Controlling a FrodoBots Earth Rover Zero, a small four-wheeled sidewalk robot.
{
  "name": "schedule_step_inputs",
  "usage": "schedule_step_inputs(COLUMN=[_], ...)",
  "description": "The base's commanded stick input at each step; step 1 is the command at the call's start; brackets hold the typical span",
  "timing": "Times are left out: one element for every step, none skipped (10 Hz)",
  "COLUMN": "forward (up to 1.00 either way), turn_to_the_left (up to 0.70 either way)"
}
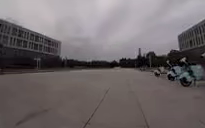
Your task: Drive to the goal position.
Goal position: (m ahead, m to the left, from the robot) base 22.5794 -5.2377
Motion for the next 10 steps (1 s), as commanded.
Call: schedule_step_inputs(forward=[0.70, 0.70, 0.70, 0.70, 0.70, 0.70, 0.70, 0.70, 0.70, 0.70], turn_to_the_left=[0.00, 0.00, 0.00, 0.00, 0.00, 0.00, 0.00, 0.00, 0.00, 0.00])
